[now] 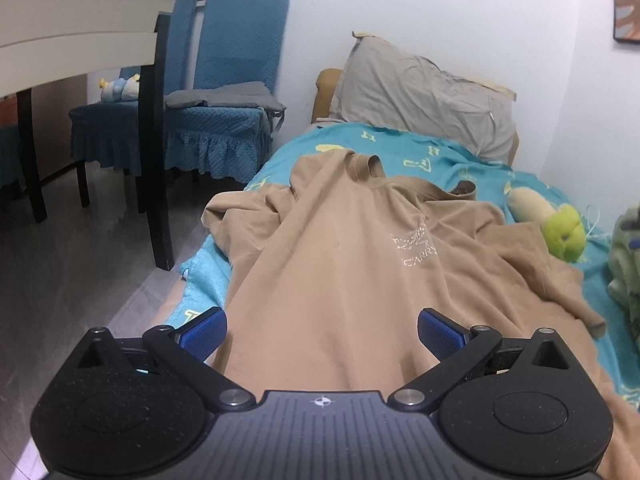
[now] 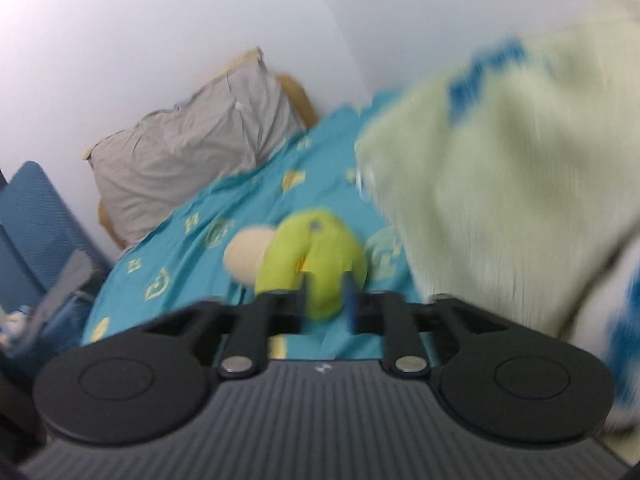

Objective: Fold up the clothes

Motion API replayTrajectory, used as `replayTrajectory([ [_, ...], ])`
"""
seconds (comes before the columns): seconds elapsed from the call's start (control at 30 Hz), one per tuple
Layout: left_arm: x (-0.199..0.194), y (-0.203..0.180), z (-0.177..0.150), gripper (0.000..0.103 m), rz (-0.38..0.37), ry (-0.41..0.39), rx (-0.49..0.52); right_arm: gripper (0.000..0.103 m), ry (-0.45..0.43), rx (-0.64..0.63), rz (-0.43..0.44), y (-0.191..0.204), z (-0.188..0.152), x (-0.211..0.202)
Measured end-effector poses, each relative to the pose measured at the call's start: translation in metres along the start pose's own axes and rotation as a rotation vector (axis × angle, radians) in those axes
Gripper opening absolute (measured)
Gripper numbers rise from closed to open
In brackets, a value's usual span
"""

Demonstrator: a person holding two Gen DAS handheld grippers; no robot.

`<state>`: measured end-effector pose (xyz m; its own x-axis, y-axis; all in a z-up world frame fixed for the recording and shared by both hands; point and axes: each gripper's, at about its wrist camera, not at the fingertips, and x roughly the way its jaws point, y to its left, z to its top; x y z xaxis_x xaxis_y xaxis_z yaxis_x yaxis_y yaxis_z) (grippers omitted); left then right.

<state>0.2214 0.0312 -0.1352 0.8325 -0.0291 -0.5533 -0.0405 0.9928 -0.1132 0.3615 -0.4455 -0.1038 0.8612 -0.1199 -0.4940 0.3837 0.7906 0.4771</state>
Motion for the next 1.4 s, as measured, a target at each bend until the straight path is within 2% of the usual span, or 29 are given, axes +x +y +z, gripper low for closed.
replayTrajectory([
  [0.07,0.0,-0.002,-0.001,0.102,-0.001,0.0,0.007,0.072,0.071,0.103,0.062,-0.007,-0.016,-0.01],
  [0.13,-0.002,-0.001,-0.002,0.102,-0.006,0.003,0.005,0.072,0.172,0.188,0.118,-0.005,-0.042,-0.021],
  [0.27,-0.008,0.0,-0.001,0.102,-0.017,0.0,-0.006,0.072,0.407,0.388,0.151,-0.005,-0.086,-0.027],
  [0.33,-0.009,0.001,-0.001,0.102,-0.017,0.006,-0.013,0.072,0.478,0.441,0.16,-0.004,-0.103,-0.02],
  [0.4,-0.009,0.002,-0.001,0.102,-0.018,0.012,-0.02,0.071,0.512,0.443,0.144,-0.002,-0.114,-0.008],
  [0.5,-0.007,0.003,-0.002,0.102,-0.016,0.026,-0.033,0.071,0.412,0.455,0.182,0.0,-0.118,-0.001],
  [0.63,-0.004,0.003,-0.002,0.102,-0.023,0.031,-0.041,0.071,0.268,0.339,0.164,0.011,-0.107,0.022],
  [0.73,-0.001,0.002,-0.003,0.102,-0.024,0.036,-0.032,0.055,0.214,0.204,0.157,0.02,-0.099,0.044],
  [0.8,0.003,0.0,-0.004,0.102,-0.028,0.044,-0.026,0.018,0.187,0.095,0.141,0.025,-0.093,0.052],
  [0.87,0.006,-0.002,-0.006,0.102,-0.03,0.049,-0.013,0.011,0.124,0.009,0.139,0.03,-0.085,0.053],
  [0.93,0.009,-0.004,-0.006,0.102,-0.022,0.047,0.008,0.009,0.039,-0.032,0.141,0.035,-0.073,0.055],
  [1.0,0.01,-0.004,-0.006,0.102,-0.02,0.044,0.016,0.009,-0.045,-0.086,0.072,0.04,-0.059,0.051],
  [1.1,0.009,-0.003,-0.004,0.102,-0.025,0.027,0.021,0.009,-0.145,-0.119,-0.081,0.028,-0.043,0.052],
  [1.17,0.008,-0.003,-0.003,0.102,-0.025,0.021,0.024,0.009,-0.125,-0.127,-0.123,0.013,-0.043,0.056],
  [1.33,0.011,-0.002,-0.003,0.102,-0.013,0.027,0.043,0.013,0.021,0.024,-0.176,-0.02,-0.052,0.075],
  [1.37,0.011,-0.002,-0.003,0.102,-0.008,0.026,0.05,0.015,0.049,0.059,-0.176,-0.023,-0.054,0.076],
  [1.4,0.012,-0.002,-0.003,0.102,-0.003,0.025,0.057,0.022,0.076,0.091,-0.176,-0.026,-0.055,0.077],
])
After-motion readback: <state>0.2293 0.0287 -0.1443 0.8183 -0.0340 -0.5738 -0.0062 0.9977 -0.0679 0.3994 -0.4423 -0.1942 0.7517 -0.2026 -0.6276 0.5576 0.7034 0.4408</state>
